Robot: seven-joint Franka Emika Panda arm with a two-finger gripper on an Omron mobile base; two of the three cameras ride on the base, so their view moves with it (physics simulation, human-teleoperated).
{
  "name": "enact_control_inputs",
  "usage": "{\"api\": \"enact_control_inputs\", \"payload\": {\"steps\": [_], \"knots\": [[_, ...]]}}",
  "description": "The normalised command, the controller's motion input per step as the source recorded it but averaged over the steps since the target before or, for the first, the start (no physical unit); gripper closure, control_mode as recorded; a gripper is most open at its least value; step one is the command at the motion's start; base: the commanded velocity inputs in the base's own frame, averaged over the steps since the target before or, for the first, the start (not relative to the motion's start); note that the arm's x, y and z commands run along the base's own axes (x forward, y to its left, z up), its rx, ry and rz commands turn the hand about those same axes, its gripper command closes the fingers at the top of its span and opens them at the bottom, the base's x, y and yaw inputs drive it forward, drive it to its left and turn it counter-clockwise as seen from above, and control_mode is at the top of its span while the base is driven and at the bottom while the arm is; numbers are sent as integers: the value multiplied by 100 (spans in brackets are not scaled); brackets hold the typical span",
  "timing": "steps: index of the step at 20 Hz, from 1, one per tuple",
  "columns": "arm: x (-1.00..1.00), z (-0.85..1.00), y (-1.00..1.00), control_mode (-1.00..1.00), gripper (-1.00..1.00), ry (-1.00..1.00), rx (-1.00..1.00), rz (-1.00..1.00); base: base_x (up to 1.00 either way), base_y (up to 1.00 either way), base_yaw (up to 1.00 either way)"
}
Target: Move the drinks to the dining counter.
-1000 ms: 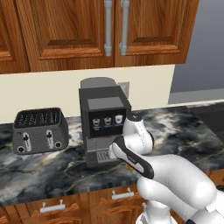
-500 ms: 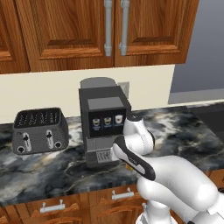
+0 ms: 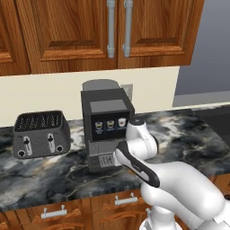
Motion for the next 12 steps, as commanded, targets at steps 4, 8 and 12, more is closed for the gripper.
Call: {"api": "enact_control_inputs", "payload": {"steps": [4,8,12], "knots": [[0,-46,0,-100,100,-9,0,5,0,0,0],[-14,-61,-18,-100,100,-1,3,6,0,0,0],[-42,-76,-42,-100,100,1,1,3,0,0,0]]}}
